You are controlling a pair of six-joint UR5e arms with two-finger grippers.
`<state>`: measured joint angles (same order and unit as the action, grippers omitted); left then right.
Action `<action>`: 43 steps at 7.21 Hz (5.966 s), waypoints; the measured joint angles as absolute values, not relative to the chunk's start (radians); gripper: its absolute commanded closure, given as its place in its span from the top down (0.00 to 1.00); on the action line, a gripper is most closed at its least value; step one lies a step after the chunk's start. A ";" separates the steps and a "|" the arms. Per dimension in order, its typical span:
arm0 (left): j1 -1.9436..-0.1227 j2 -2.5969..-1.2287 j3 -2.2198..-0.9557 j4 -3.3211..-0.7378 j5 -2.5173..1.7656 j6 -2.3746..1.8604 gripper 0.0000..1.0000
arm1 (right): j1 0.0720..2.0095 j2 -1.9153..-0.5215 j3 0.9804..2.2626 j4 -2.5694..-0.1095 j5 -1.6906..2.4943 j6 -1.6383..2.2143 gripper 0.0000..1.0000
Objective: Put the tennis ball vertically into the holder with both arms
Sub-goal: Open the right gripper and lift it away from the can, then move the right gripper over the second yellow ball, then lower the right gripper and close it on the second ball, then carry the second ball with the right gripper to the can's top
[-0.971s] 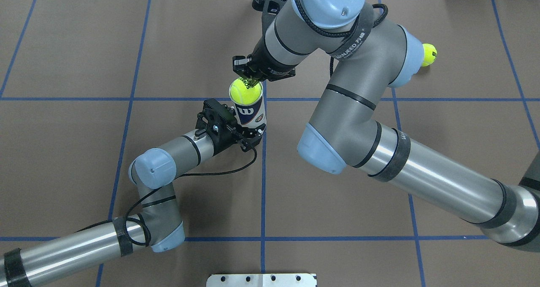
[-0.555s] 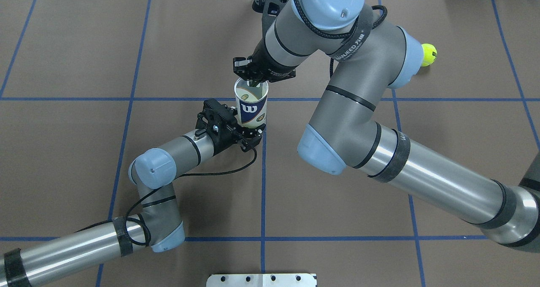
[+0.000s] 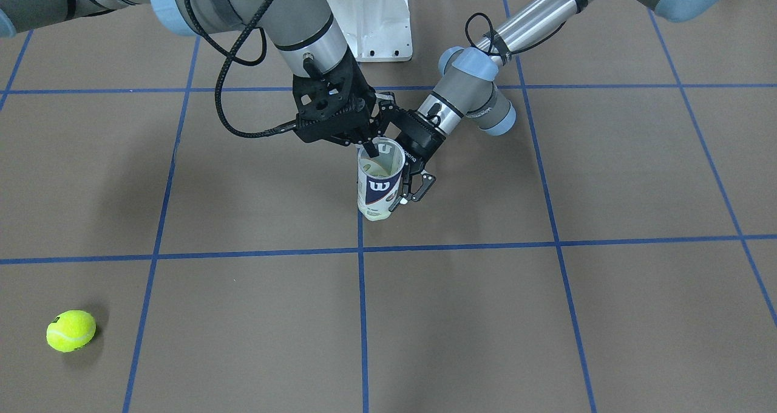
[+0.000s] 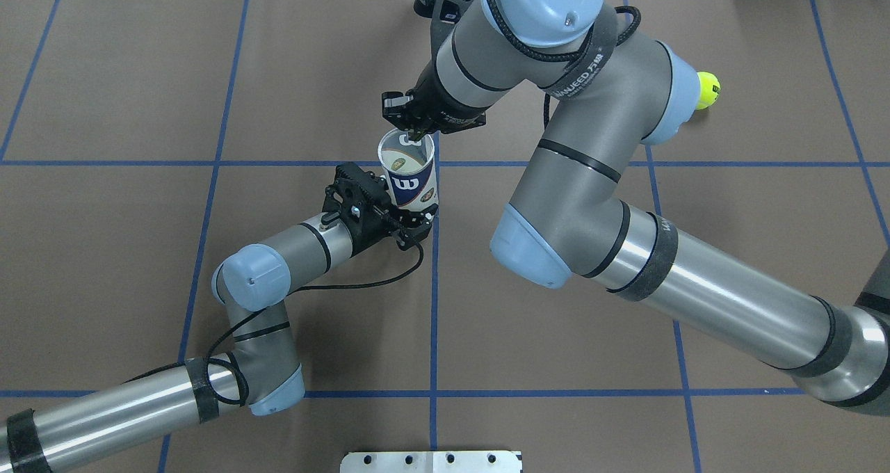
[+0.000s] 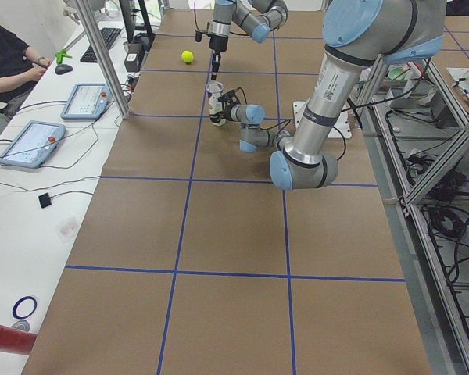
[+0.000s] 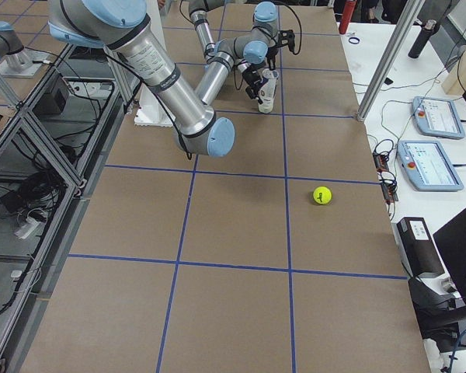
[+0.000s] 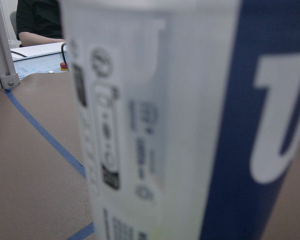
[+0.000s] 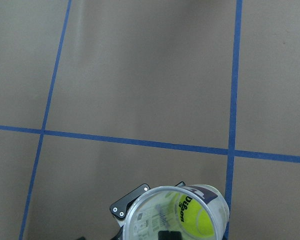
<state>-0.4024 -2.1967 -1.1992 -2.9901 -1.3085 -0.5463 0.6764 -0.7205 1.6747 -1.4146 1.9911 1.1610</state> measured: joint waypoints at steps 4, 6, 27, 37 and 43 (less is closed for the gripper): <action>-0.404 -2.197 -1.200 -2.990 -1.308 -0.542 0.99 | 0.687 -0.719 1.687 -1.418 1.994 1.174 1.00; -0.405 -2.197 -1.202 -2.991 -1.308 -0.542 0.99 | 0.747 -0.739 1.719 -1.468 2.041 1.169 1.00; -0.417 -2.192 -1.203 -2.993 -1.309 -0.534 0.99 | 1.108 -0.974 0.984 -1.089 2.133 0.348 1.00; -0.422 -2.194 -1.203 -2.991 -1.309 -0.534 0.99 | 1.082 -0.923 0.896 -1.068 2.098 0.351 0.00; -0.423 -2.195 -1.204 -2.991 -1.310 -0.536 0.99 | 1.134 -0.823 1.073 -1.206 2.272 0.521 0.00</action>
<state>-0.4232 -2.1946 -1.2040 -2.9907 -1.3100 -0.5357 1.1339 -0.8234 1.0725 -1.2060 2.2724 0.5208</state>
